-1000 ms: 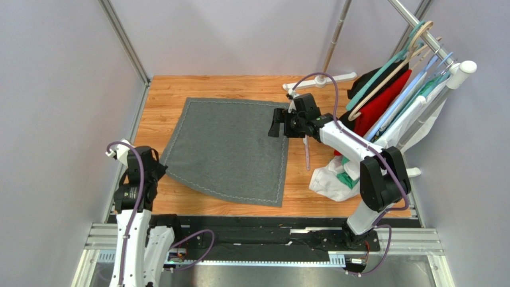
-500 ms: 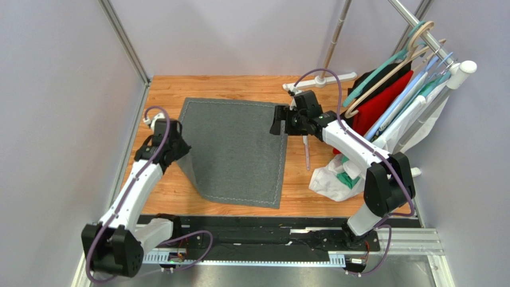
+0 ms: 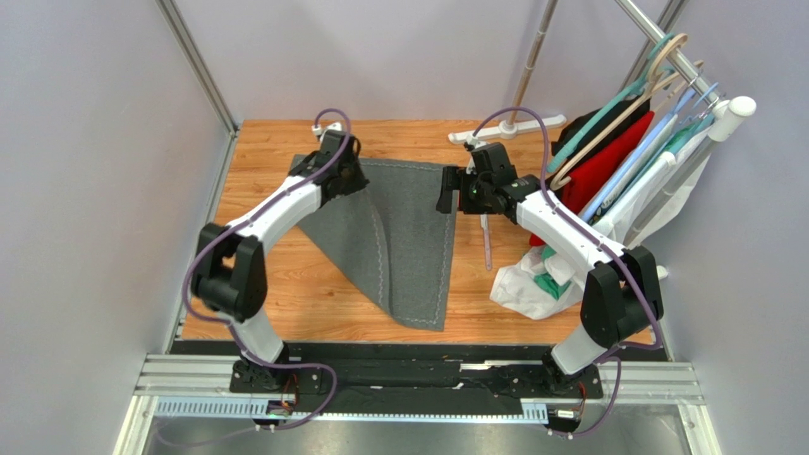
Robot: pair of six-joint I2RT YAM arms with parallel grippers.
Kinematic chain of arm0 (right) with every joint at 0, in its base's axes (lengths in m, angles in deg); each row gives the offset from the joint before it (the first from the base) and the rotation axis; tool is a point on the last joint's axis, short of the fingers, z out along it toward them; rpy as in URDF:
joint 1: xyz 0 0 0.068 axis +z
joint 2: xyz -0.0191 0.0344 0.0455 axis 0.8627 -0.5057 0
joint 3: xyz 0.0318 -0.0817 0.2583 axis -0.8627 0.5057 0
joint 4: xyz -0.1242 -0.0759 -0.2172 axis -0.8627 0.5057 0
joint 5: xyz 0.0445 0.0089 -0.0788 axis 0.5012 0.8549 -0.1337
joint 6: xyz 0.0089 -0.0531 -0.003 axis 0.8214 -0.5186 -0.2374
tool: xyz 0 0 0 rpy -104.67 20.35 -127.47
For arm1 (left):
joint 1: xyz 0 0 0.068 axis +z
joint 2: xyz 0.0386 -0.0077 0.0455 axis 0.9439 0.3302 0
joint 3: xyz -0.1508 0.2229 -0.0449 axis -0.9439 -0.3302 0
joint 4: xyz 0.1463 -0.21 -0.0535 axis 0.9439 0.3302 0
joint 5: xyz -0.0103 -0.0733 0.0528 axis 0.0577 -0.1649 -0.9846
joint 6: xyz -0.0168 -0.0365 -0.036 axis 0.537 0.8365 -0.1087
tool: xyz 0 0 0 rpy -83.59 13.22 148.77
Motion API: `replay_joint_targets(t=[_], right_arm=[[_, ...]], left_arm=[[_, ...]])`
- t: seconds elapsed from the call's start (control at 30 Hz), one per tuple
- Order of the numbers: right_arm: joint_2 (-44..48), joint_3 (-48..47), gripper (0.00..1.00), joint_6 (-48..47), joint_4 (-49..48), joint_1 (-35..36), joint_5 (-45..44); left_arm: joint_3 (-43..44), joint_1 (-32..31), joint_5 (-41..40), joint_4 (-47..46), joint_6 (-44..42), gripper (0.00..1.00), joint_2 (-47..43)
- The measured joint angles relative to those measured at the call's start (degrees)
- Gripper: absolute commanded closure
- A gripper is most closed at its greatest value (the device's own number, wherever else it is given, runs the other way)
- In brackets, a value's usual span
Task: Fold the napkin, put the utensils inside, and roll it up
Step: Fold the napkin
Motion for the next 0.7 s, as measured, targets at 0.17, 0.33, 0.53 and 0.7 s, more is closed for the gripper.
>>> replay_joint_targets(t=[0.17, 0.33, 0.53, 0.7], right_arm=[[0.0, 0.0, 0.12, 0.0, 0.2, -0.5, -0.7], [0.0, 0.0, 0.12, -0.1, 0.5, -1.1, -1.2], [-1.1, -1.0, 0.12, -0.4, 0.6, -1.7, -1.6], [-2.1, -1.4, 0.12, -0.5, 0.6, -2.0, -1.7]], left_arm=[[12.7, -3.1, 1.9, -0.4, -2.4, 1.0, 12.3], [22.6, -4.8, 4.5, 0.2, -4.5, 1.0, 19.6], [32.6, -6.0, 6.7, 1.0, -6.8, 1.0, 26.5], [39.6, -6.3, 7.6, 2.0, -8.7, 1.0, 31.9]])
